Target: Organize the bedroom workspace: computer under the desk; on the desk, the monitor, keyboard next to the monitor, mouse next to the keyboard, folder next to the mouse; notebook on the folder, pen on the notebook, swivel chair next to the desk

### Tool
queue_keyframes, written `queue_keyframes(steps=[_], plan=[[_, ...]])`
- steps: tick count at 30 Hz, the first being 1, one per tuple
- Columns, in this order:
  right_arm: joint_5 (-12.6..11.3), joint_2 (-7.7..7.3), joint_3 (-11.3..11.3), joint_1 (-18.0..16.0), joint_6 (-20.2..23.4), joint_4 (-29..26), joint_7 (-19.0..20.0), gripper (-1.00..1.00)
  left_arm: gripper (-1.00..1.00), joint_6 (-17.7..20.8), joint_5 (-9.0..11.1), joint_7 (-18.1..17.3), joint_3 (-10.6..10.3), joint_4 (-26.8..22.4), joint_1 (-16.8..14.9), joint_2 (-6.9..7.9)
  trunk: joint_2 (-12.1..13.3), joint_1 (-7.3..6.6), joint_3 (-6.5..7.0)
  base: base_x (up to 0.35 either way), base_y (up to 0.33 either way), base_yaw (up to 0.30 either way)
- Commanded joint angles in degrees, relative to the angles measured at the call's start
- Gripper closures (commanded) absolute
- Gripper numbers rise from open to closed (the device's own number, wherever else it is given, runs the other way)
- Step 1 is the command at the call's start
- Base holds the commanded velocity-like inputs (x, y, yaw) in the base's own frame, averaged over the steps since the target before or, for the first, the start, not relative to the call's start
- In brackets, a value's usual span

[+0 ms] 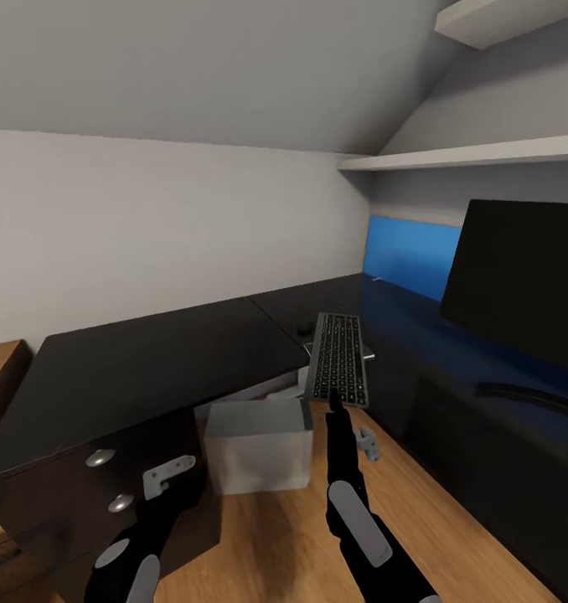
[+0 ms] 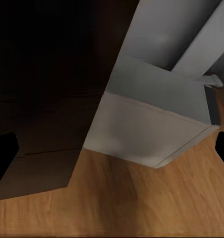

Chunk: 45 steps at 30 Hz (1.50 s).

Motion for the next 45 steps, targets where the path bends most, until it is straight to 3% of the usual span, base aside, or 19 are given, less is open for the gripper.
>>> queue_keyframes(steps=[1, 4, 6, 9, 16, 45], plan=[[-0.4, 0.00, 0.0, 0.0, -0.3, 0.0, 0.1, -1.00, -1.00, 0.1, 0.6, 0.5, -0.3, -0.1, 0.4, 0.01, 0.0, -0.01, -0.06, 0.000, 0.000, 0.000], [-0.4, 0.00, -0.2, 0.0, -0.3, 0.0, 0.1, -1.00, -1.00, 0.1, 2.2, 0.4, -0.7, -0.2, 1.6, -0.09, 0.0, -0.01, -0.06, 0.000, 0.000, 0.000], [-0.4, 0.00, -0.3, 0.0, -0.3, 0.1, 0.1, -1.00, -1.00, 0.1, 5.7, 0.4, -0.7, -0.2, 2.3, -0.08, 0.0, -0.01, -0.06, 0.000, 0.000, 0.000], [-0.4, 0.00, -0.3, 0.0, -0.3, 0.1, 0.1, -1.00, -1.00, 0.3, 8.5, 0.3, -0.8, -0.2, 2.5, -0.07, 0.0, -0.01, -0.06, 0.000, 0.000, 0.000], [-0.4, 0.00, -1.0, 0.0, -0.5, 0.1, 0.1, -1.00, -1.00, 0.6, 12.8, 0.4, -0.7, -0.2, 2.8, 0.16, 0.0, -0.01, -0.06, 0.000, 0.000, 0.000], [-0.5, 0.00, -1.1, 0.0, -0.5, 0.1, 0.1, -1.00, -1.00, 0.6, 13.4, 0.4, -0.6, -0.2, 2.8, 0.28, 0.0, -0.01, -0.06, 0.060, 0.027, 0.000]])
